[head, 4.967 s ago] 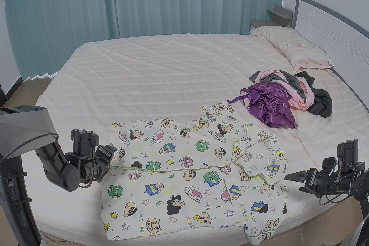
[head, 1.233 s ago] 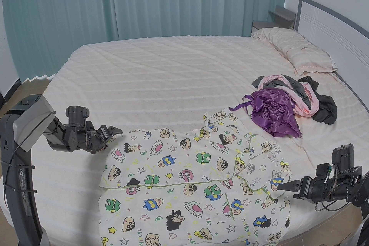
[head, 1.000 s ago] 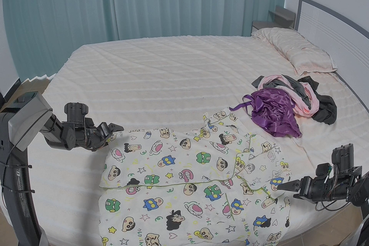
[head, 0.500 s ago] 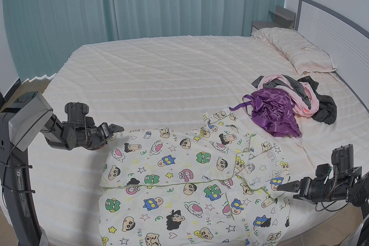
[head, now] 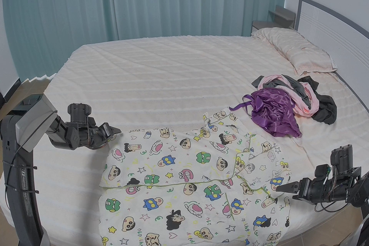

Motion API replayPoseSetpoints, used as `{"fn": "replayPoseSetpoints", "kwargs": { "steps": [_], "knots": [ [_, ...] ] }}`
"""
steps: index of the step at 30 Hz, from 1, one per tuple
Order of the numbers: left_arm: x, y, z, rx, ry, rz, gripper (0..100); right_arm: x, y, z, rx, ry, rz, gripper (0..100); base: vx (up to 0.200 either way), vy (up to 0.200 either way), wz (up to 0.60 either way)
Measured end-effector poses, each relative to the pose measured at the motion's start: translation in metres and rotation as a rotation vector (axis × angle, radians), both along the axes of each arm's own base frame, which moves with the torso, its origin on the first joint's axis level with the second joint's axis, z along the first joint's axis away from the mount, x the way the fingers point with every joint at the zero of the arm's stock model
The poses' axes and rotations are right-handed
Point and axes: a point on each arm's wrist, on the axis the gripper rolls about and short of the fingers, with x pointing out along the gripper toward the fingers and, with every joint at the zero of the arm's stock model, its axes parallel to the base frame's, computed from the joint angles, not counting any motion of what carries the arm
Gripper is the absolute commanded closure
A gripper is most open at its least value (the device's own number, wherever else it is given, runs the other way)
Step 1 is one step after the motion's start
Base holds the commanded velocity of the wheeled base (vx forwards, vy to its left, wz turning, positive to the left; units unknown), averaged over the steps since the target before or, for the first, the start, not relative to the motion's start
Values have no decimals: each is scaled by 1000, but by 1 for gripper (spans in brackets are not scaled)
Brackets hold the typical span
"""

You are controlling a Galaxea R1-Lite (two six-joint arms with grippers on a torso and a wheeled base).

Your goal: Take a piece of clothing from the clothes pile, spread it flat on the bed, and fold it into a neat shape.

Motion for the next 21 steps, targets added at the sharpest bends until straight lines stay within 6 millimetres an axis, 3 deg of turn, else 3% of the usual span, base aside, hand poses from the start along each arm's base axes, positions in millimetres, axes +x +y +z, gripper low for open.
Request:
{"fn": "replayPoseSetpoints", "kwargs": {
  "steps": [21],
  "knots": [
    [21,15,18,17,-76,112,100,3,0,1,0,-10,-2,0,0,0,0]
  ]
}}
